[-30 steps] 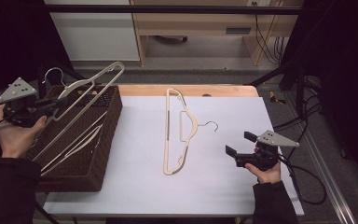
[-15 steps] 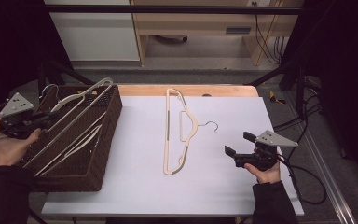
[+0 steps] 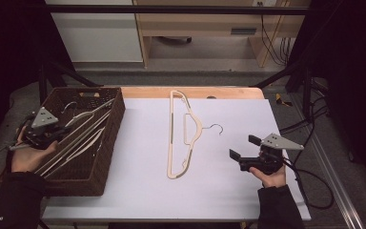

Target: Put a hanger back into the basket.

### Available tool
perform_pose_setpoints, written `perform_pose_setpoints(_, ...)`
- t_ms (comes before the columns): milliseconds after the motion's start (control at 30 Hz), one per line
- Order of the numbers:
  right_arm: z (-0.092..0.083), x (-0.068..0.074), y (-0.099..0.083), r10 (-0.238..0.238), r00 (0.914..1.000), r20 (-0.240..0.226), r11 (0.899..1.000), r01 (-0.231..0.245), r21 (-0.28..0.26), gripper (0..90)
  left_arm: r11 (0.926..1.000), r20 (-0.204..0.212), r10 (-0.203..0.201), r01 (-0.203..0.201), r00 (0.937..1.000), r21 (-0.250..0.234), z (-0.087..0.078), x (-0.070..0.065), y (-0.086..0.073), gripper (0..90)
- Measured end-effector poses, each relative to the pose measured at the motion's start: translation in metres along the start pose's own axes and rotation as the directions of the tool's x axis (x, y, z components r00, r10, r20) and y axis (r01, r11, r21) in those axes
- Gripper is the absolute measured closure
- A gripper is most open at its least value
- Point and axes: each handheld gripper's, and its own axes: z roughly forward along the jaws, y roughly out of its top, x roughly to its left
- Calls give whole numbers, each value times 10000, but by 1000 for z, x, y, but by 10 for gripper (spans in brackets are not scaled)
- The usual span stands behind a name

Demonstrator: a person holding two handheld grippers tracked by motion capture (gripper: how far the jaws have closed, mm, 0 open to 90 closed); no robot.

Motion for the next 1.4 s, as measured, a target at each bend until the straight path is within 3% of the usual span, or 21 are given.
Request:
perform_pose_setpoints(33, 0, 0, 0, -10, 10000, 6, 10000, 10, -6, 66, 9999, -3, 27, -27, 10000, 116, 3, 0, -2, 860)
perform_pose_setpoints(133, 0, 0, 0, -3, 10000, 0, 10000, 3, -11, 66, 9989, 219, -406, 401, 9989, 226, 5, 4, -11, 859)
perform_pose_setpoints(333, 1, 1, -1, -41, 10000, -60, 10000, 42, 61, 66, 9877, 655, -769, 670, 9949, 1414, 11, 10, -25, 813)
perform_pose_setpoints(467, 2, 1, -1, -28, 10000, -70, 10000, 29, 72, 67, 9852, 1154, -1081, 909, 9874, 1453, 10, 10, -27, 779)
perform_pose_setpoints(600, 2, 1, -1, -35, 9999, -116, 10000, 35, 61, 68, 9819, 1319, -1201, 981, 9840, 1620, 8, 5, -23, 750)
perform_pose_setpoints(833, 2, 2, -1, -32, 9999, -100, 10000, 33, 28, 69, 9806, 1503, -1177, 910, 9816, 1738, 5, -9, -18, 705)
perform_pose_setpoints(933, 2, 2, -1, -42, 9999, -121, 10000, 42, 33, 69, 9814, 1421, -1059, 804, 9842, 1741, -1, -10, -16, 695)
perform_pose_setpoints(1067, 1, 2, 0, -29, 10000, -76, 10000, 29, -16, 70, 9872, 1105, -1070, 923, 9881, 1304, -15, -10, -11, 690)
perform_pose_setpoints(1167, 1, 2, 0, -39, 9999, -93, 10000, 39, -51, 70, 9916, 835, -1254, 1222, 9886, 429, -28, -13, -4, 625)
perform_pose_setpoints(1233, 0, 2, 1, -26, 10000, -87, 10000, 25, -60, 70, 9840, 679, -1655, 1693, 9839, -546, -36, -20, 4, 569)
perform_pose_setpoints(1300, 0, 2, 1, -78, 9999, -91, 9999, 78, -83, 70, 9747, 690, -1780, 1855, 9816, -1246, -43, -27, 12, 507)
perform_pose_setpoints(1367, 0, 2, 1, -76, 9999, -110, 9999, 75, -105, 70, 9564, 802, -1971, 2096, 9771, -2034, -47, -38, 20, 466)
perform_pose_setpoints(1400, 0, 2, 1, -66, 9999, -99, 9999, 65, -94, 70, 9506, 846, -2005, 2147, 9760, -2241, -48, -42, 23, 430)
